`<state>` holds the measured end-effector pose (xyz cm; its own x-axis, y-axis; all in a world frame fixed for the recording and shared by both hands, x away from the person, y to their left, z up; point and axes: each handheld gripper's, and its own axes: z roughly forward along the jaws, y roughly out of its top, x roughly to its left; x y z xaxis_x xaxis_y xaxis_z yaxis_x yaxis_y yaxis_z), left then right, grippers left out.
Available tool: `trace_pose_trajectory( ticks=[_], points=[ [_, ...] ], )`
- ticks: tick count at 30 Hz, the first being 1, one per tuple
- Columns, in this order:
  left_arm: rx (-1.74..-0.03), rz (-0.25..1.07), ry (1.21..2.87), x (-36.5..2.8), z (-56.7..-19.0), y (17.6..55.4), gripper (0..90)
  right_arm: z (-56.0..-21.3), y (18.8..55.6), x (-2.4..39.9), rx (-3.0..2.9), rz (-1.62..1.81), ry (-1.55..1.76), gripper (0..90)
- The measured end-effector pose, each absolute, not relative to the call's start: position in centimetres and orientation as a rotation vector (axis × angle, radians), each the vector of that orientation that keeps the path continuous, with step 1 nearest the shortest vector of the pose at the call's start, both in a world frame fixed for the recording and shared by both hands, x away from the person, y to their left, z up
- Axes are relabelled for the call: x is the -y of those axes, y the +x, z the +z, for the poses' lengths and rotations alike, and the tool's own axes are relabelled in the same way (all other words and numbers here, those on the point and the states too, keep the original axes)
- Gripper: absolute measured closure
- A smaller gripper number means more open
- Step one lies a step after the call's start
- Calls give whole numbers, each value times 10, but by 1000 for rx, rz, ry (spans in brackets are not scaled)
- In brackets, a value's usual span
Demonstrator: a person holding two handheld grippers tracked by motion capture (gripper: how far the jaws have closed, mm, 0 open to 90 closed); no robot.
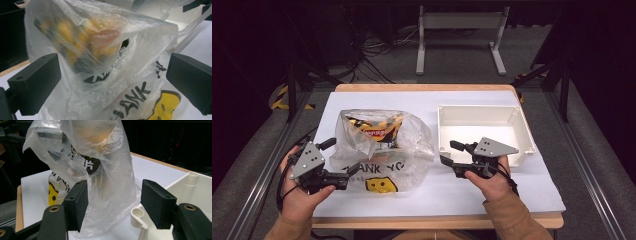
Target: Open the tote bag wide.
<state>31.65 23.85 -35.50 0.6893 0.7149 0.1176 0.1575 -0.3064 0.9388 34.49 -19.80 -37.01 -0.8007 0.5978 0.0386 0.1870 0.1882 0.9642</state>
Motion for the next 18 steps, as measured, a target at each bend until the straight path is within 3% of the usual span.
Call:
trace_pose_trajectory(
  ticks=[18],
  points=[
    [-702, 734, 1889, -219, -360, 334, 39, -368, 345, 204, -2100, 1656, 778, 388]
  ],
)
